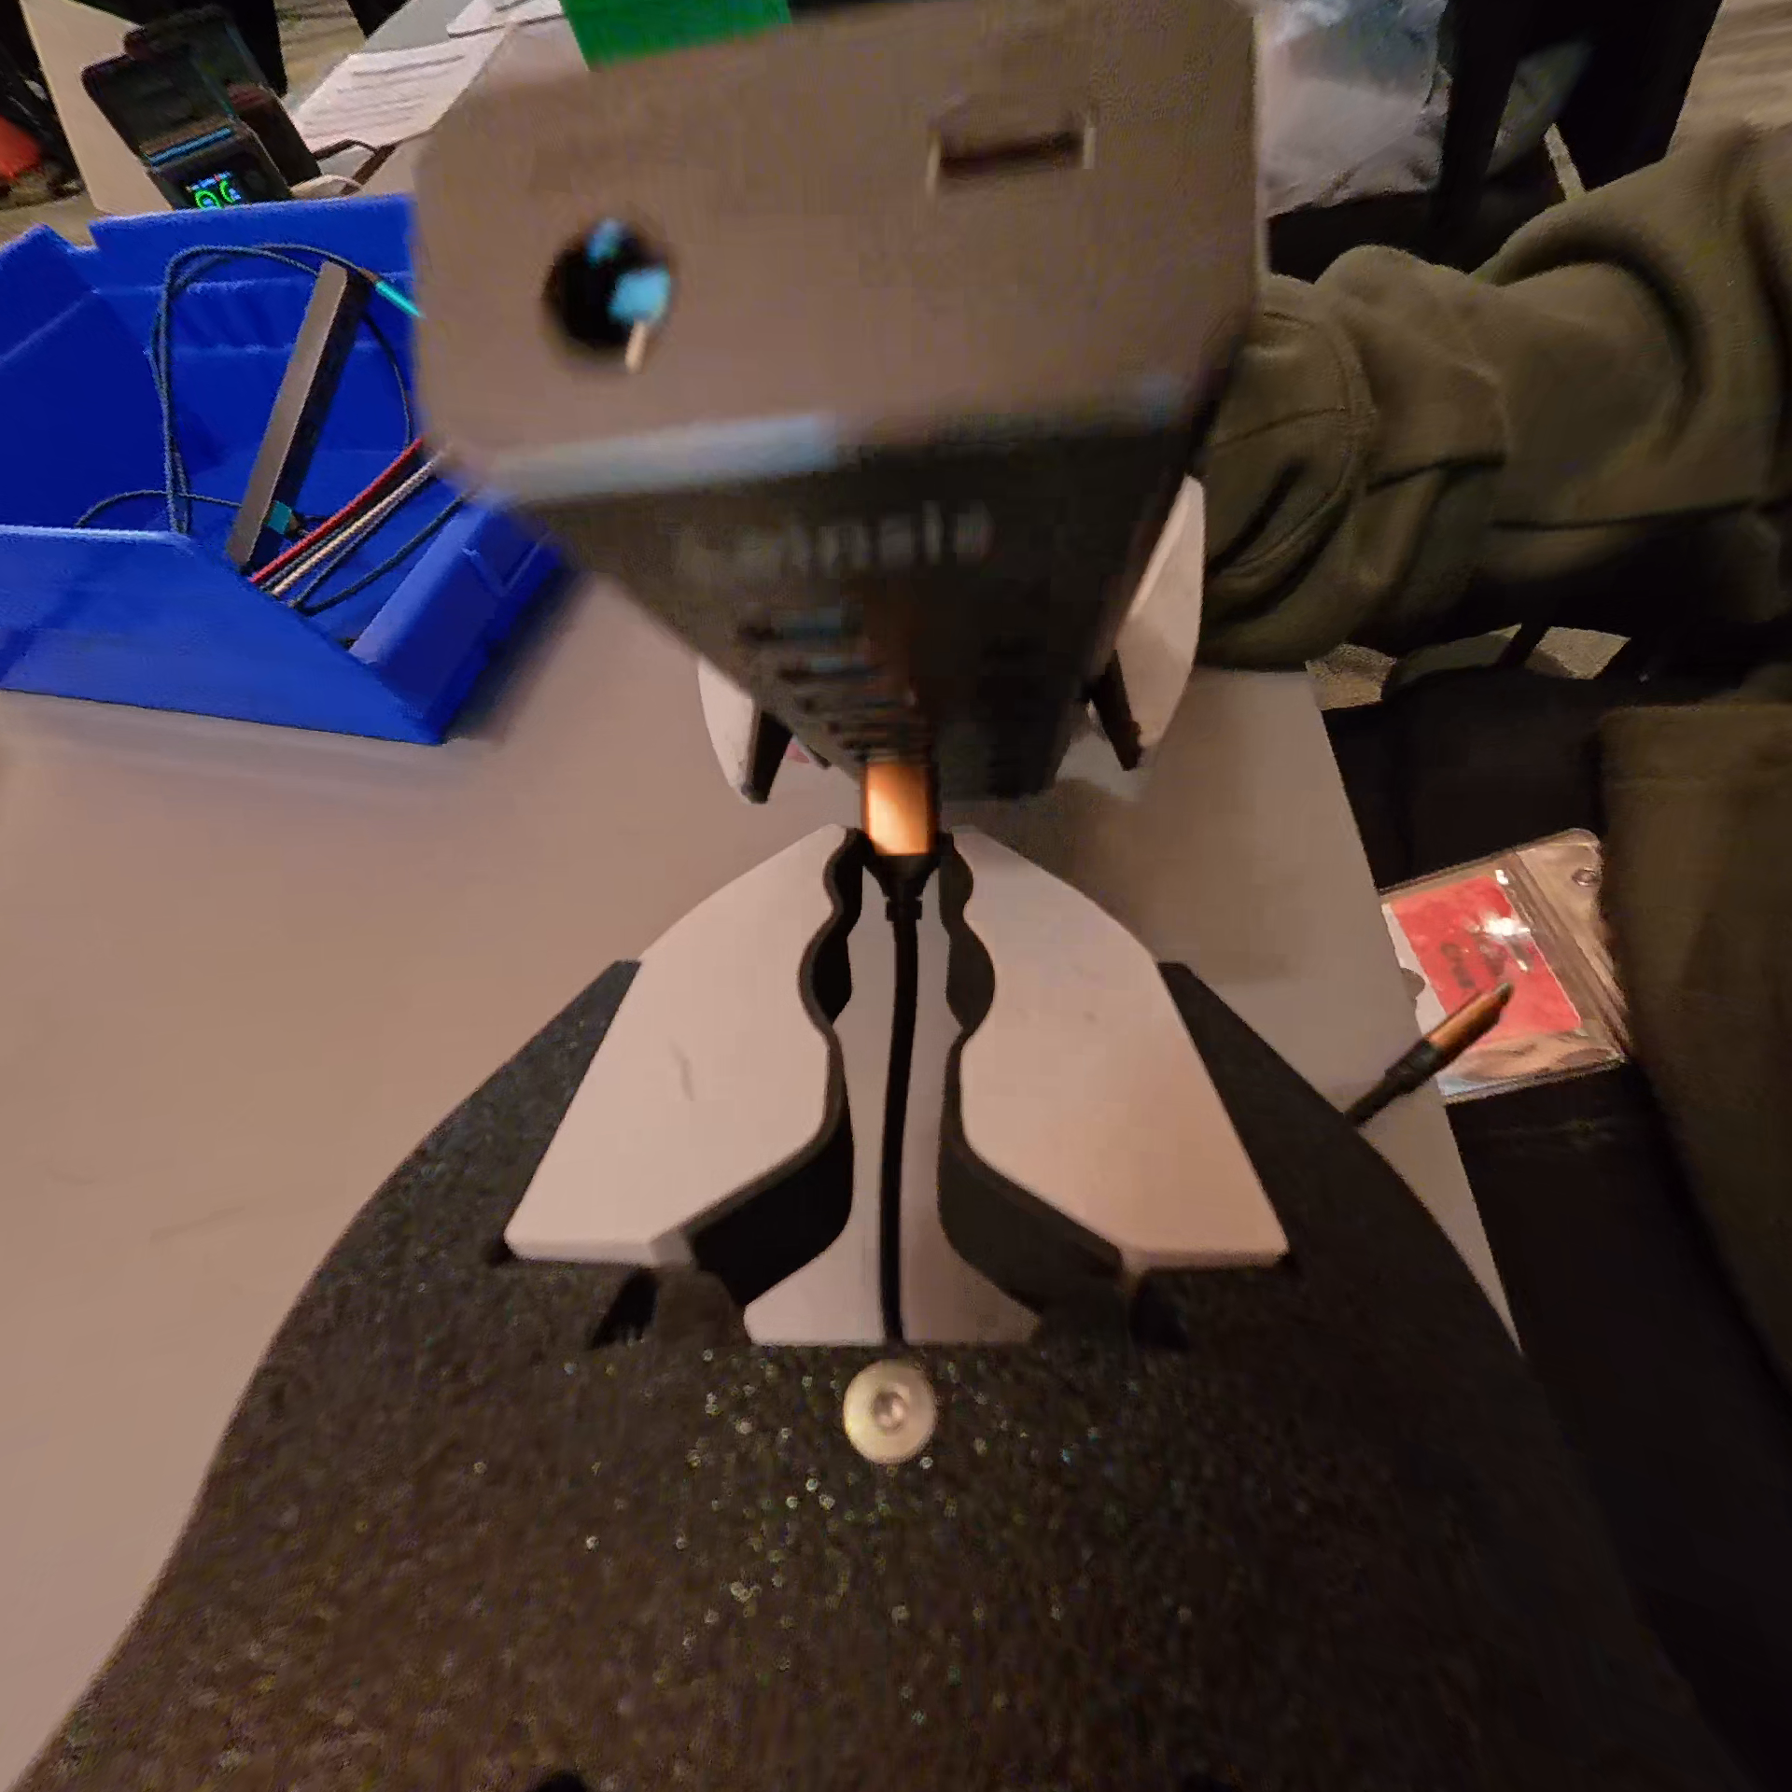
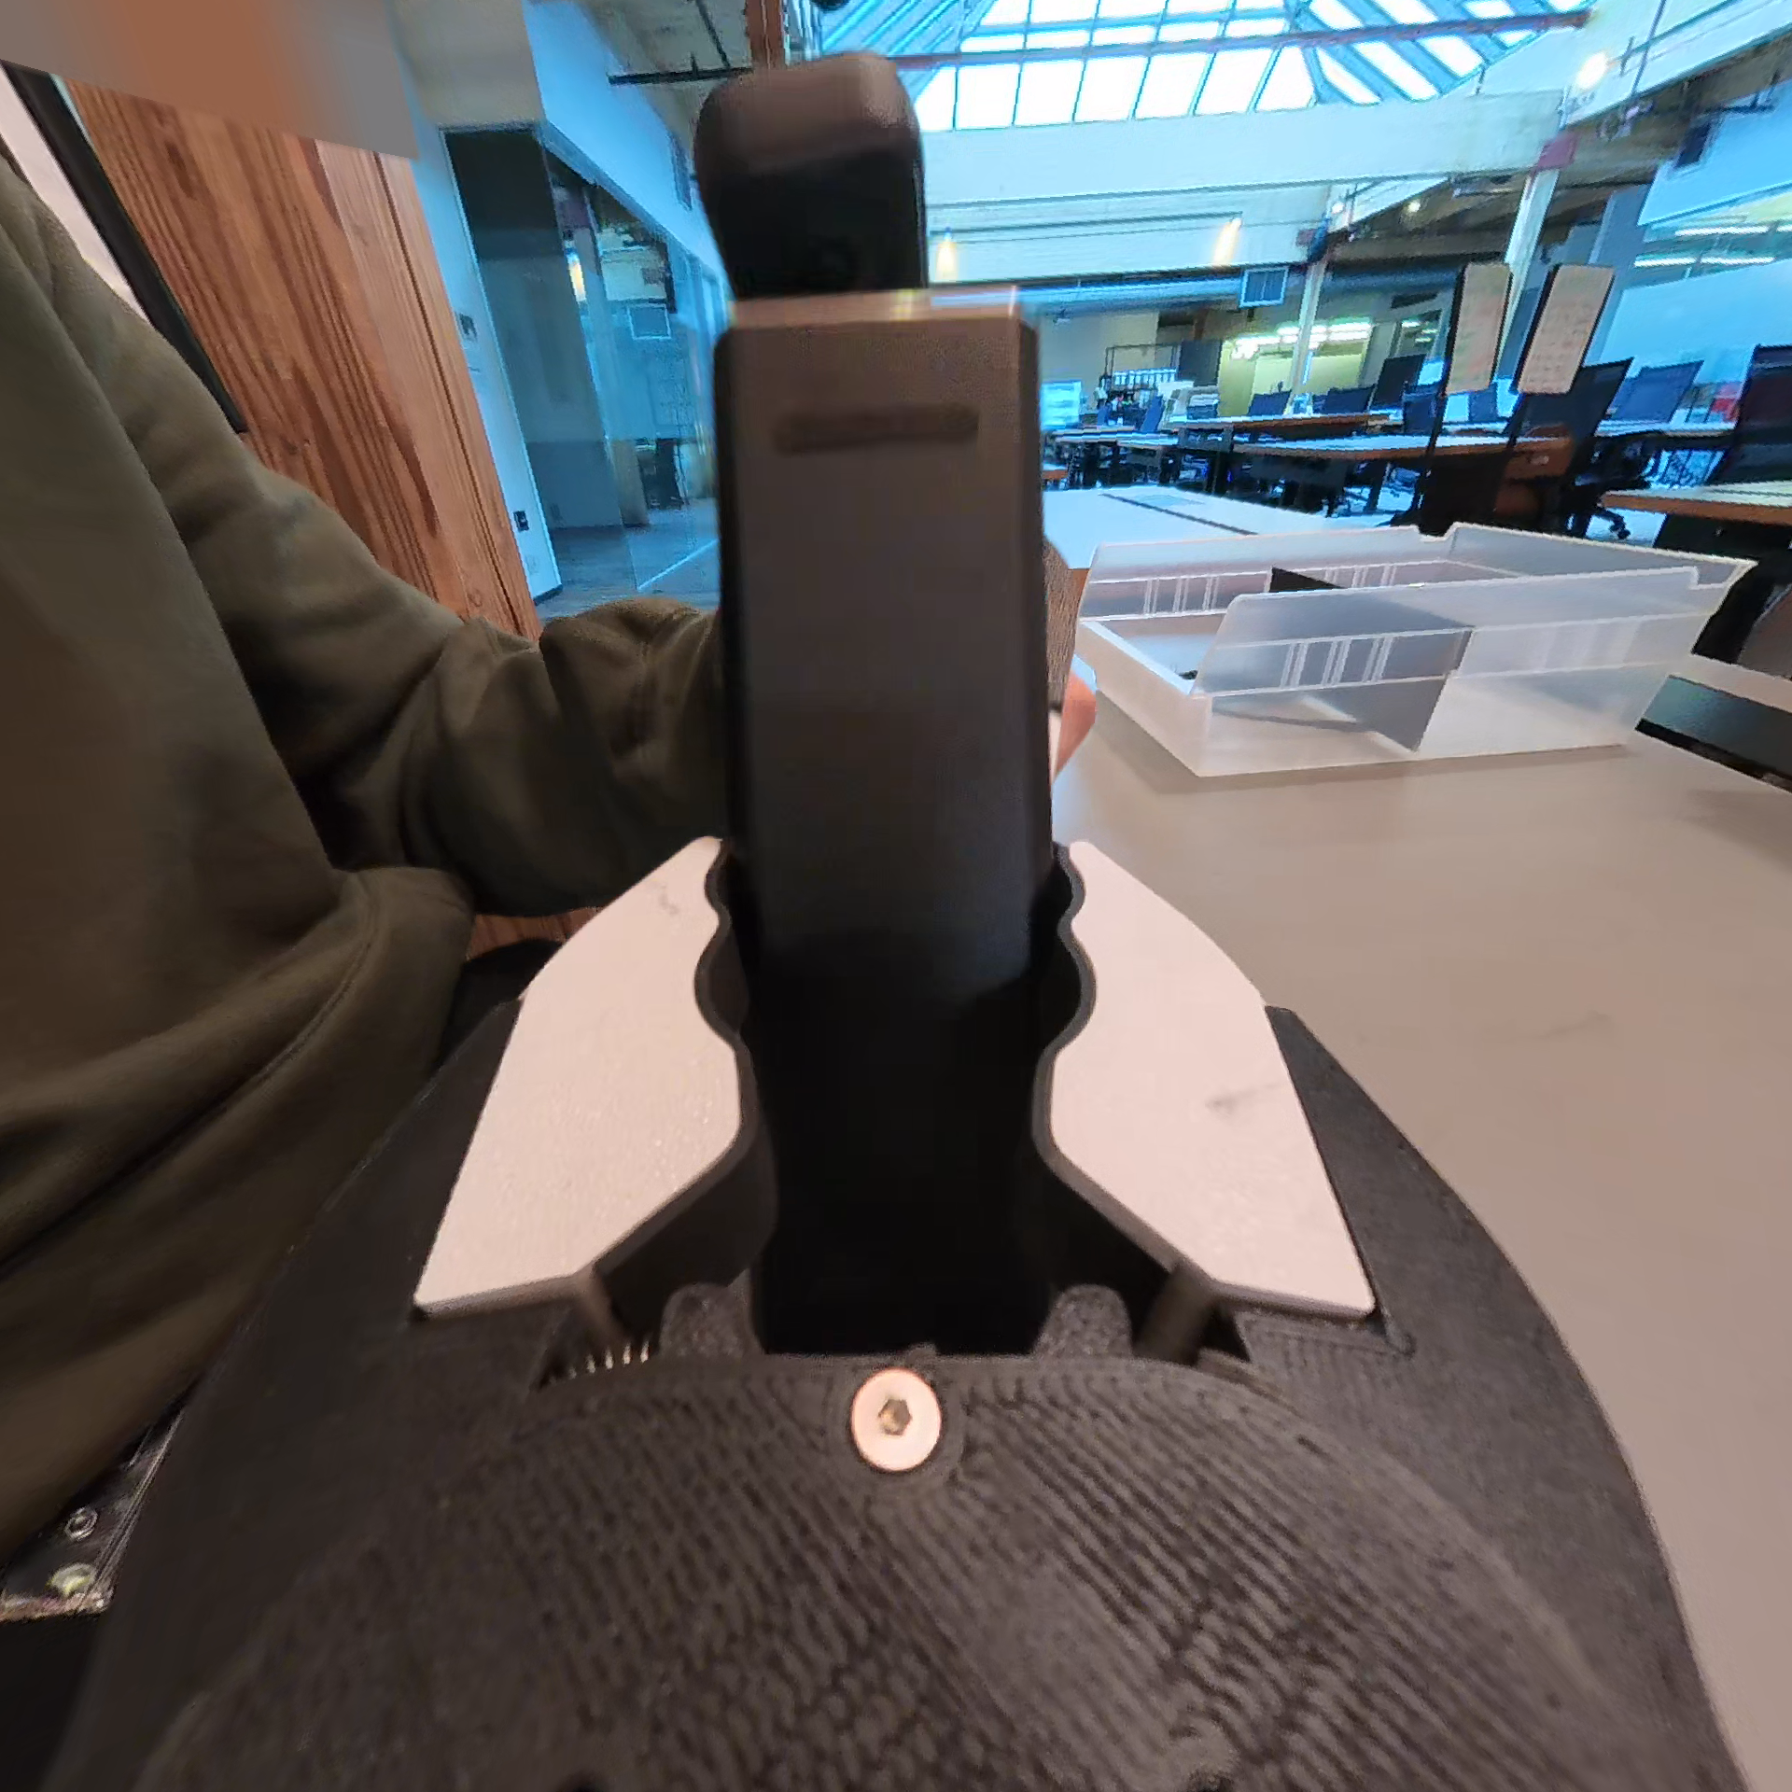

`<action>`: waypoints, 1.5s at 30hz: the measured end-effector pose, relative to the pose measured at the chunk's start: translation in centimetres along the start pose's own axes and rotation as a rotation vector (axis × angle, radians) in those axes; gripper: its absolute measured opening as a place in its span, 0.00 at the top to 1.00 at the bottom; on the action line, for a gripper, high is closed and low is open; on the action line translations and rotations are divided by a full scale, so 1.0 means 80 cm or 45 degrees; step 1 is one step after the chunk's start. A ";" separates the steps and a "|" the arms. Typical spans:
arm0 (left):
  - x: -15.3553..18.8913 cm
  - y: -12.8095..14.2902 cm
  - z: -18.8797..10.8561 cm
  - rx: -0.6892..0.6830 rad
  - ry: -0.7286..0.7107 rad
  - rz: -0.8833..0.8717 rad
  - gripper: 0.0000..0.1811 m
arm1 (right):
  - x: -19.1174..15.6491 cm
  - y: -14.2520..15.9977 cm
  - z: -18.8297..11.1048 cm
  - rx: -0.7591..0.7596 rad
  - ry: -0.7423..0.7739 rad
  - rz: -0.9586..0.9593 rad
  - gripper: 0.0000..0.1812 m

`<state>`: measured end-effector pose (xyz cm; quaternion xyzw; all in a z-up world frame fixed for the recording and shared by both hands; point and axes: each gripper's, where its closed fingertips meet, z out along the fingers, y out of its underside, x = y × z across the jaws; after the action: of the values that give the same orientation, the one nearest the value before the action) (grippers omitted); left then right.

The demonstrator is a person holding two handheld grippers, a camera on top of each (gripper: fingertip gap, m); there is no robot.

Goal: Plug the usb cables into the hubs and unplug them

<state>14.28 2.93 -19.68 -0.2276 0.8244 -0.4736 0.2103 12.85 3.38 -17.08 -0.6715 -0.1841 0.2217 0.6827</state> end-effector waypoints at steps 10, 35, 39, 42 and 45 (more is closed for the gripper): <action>-0.007 -0.018 -0.007 0.138 -0.044 -0.038 0.92 | 0.006 -0.013 -0.013 0.117 -0.001 0.056 0.67; 0.001 -0.072 -0.033 0.162 -0.167 -0.008 0.67 | -0.001 0.014 0.017 -0.117 0.047 -0.039 0.66; -0.002 -0.079 -0.047 0.189 -0.181 -0.002 0.67 | 0.002 0.018 0.020 -0.152 0.089 -0.055 0.66; 0.002 -0.077 -0.046 0.197 -0.142 0.013 0.67 | 0.000 0.026 0.028 -0.214 0.078 -0.056 0.67; 0.005 -0.078 -0.043 0.229 -0.126 0.044 0.67 | 0.002 0.025 0.037 -0.203 0.120 -0.068 0.67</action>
<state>13.14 2.29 -12.62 -0.2168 0.7709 -0.5302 0.2785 11.23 5.94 -19.02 -0.7283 -0.1869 0.1562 0.6405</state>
